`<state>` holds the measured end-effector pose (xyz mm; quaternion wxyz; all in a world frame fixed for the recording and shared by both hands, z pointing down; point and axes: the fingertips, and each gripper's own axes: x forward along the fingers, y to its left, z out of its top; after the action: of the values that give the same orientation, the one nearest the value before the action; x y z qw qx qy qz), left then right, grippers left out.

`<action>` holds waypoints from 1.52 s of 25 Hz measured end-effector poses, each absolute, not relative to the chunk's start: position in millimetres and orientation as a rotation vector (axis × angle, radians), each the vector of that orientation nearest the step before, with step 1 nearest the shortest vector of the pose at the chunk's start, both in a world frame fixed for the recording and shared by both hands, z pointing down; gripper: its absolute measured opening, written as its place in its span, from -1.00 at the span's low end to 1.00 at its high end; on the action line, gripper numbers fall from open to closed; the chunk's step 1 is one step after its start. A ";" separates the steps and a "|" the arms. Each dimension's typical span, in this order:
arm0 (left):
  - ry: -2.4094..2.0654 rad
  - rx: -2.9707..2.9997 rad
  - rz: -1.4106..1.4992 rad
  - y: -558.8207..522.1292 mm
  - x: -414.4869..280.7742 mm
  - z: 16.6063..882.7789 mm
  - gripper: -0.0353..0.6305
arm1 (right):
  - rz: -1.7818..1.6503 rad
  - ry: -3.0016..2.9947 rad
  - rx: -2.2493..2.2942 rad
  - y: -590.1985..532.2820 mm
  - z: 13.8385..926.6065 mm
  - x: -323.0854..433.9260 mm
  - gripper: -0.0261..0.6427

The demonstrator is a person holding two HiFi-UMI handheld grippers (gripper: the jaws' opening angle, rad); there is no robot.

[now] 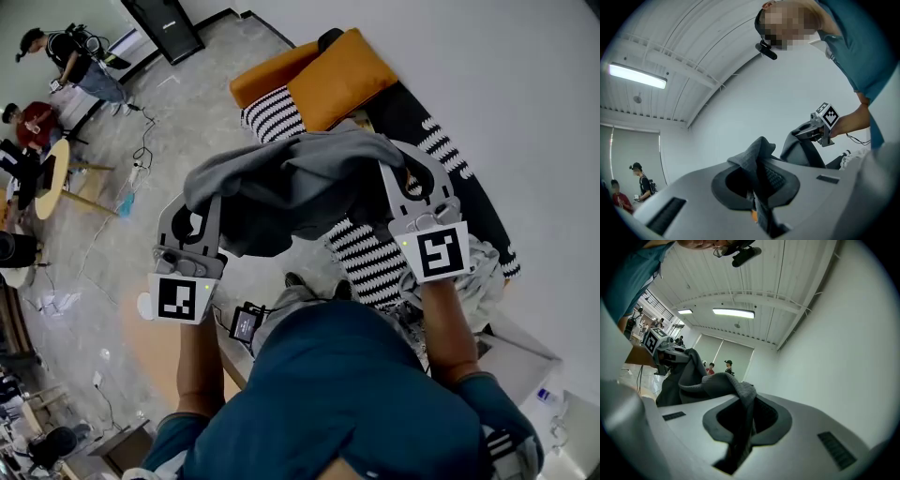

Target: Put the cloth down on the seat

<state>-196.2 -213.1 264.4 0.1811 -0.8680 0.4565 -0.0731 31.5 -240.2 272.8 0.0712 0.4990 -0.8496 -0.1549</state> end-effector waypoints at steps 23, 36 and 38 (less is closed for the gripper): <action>1.158 -2.543 -0.173 -343.7 -255.5 278.9 -0.83 | -0.444 -2.432 1.595 -347.9 281.0 -27.8 -0.82; 1.191 -2.500 -0.205 -376.6 -230.3 275.4 -0.83 | -0.464 -2.506 1.565 -386.2 280.2 -4.7 -0.82; 1.194 -2.495 -0.206 -380.9 -226.2 275.9 -0.83 | -0.475 -2.511 1.560 -391.4 279.7 -1.8 -0.82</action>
<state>-226.2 -380.9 275.9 0.1828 -0.8844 0.4232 -0.0731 -1.8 -391.4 279.7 0.0735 0.5196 -0.8364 -0.1582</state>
